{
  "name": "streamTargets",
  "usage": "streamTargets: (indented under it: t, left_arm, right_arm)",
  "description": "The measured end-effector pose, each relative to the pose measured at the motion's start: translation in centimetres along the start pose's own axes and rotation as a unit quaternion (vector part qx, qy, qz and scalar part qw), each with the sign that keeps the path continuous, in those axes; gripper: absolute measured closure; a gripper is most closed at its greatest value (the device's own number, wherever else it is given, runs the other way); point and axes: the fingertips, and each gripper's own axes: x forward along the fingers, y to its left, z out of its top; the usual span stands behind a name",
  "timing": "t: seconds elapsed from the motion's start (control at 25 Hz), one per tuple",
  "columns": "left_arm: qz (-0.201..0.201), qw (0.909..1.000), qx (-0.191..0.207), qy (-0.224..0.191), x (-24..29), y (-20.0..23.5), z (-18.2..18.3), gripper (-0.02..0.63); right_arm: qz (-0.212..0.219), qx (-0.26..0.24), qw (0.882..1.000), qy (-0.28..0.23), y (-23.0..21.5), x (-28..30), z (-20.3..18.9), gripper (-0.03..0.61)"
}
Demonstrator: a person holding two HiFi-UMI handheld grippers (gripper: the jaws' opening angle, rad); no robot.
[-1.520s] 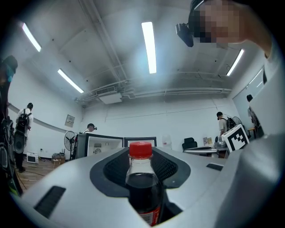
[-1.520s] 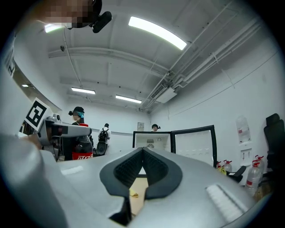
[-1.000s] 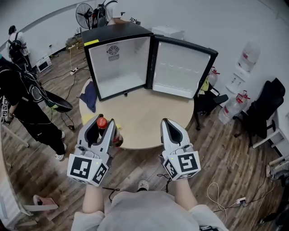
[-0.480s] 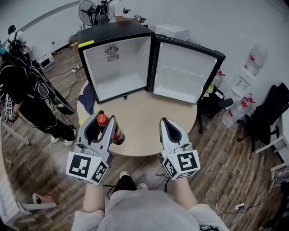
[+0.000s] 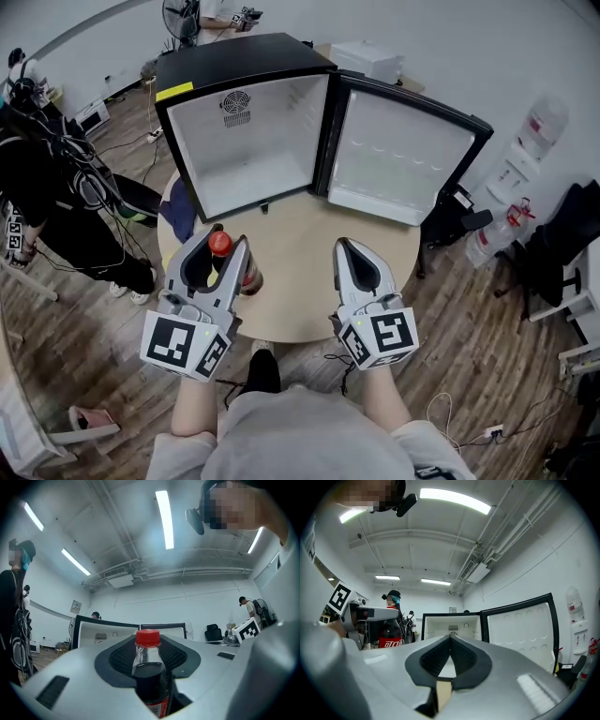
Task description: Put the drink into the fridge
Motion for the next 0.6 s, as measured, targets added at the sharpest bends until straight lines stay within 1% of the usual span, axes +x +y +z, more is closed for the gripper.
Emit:
streamTargets:
  t: [0.32, 0.6]
  left_arm:
    - [-0.017, 0.9998, -0.002, 0.002, 5.5, 5.3, -0.7, 0.459]
    - [-0.040, 0.9992, 0.000, 0.005, 10.2, 9.0, -1.3, 0.459]
  right_arm:
    - [-0.018, -0.005, 1.000, -0.001, -1.6, 6.5, -0.4, 0.569]
    - [-0.038, -0.008, 0.999, 0.000, -2.8, 11.4, -1.0, 0.569]
